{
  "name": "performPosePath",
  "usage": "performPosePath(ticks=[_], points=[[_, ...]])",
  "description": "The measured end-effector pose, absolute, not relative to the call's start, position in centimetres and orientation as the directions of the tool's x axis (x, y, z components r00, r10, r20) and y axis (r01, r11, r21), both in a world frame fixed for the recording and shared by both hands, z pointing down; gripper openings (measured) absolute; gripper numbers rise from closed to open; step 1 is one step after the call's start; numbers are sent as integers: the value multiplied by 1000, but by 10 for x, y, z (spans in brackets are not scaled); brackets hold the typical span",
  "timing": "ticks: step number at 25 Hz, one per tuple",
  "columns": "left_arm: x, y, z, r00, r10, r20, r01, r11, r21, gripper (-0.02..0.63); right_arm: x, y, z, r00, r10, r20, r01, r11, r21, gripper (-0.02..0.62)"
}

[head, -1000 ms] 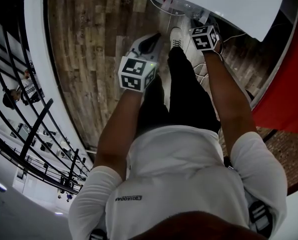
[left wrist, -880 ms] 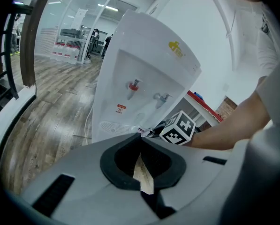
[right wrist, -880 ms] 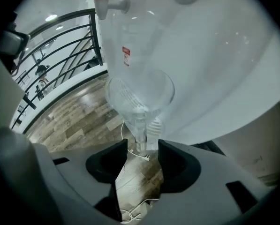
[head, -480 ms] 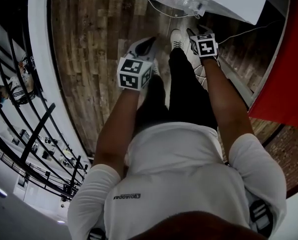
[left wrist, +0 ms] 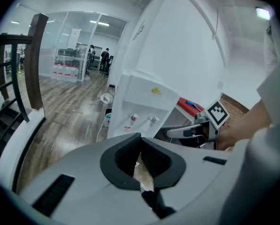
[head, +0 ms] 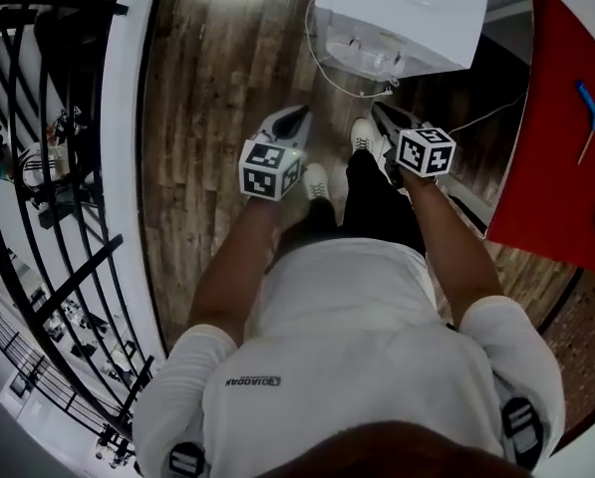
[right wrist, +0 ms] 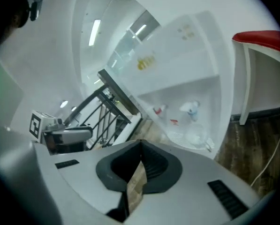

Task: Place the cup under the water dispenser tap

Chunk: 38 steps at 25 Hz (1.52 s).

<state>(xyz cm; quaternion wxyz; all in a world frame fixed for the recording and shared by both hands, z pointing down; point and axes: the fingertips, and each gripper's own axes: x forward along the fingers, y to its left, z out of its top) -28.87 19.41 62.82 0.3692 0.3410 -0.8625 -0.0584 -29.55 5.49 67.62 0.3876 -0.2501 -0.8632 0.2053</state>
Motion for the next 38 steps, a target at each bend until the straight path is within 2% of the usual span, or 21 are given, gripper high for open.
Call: performPosePath(ticks=[6,14,22,29,38], points=[[-268,192,545,-513,-691,509,-603,712,359,-3,-272,106,556,-551,731,402,471,670,-573,21],[-214,191,448,-490,-774,400,-708,622,335,-3,-214,145,438,-561,793,240,556,575,-600,21],[-180,201,379,-488,-824,287,-771,561,300,-3,-181,135,380,-653,726,217,551,651,-522,21],[-150,197,365,-458,-854,248,-809,515,283,-3,-147,118,358,-723,661,203,548,727,-414,21],[-131,177,356,-470,-855,221,-810,517,276,-3,-127,95,362,-714,670,202,539,711,-451,21]])
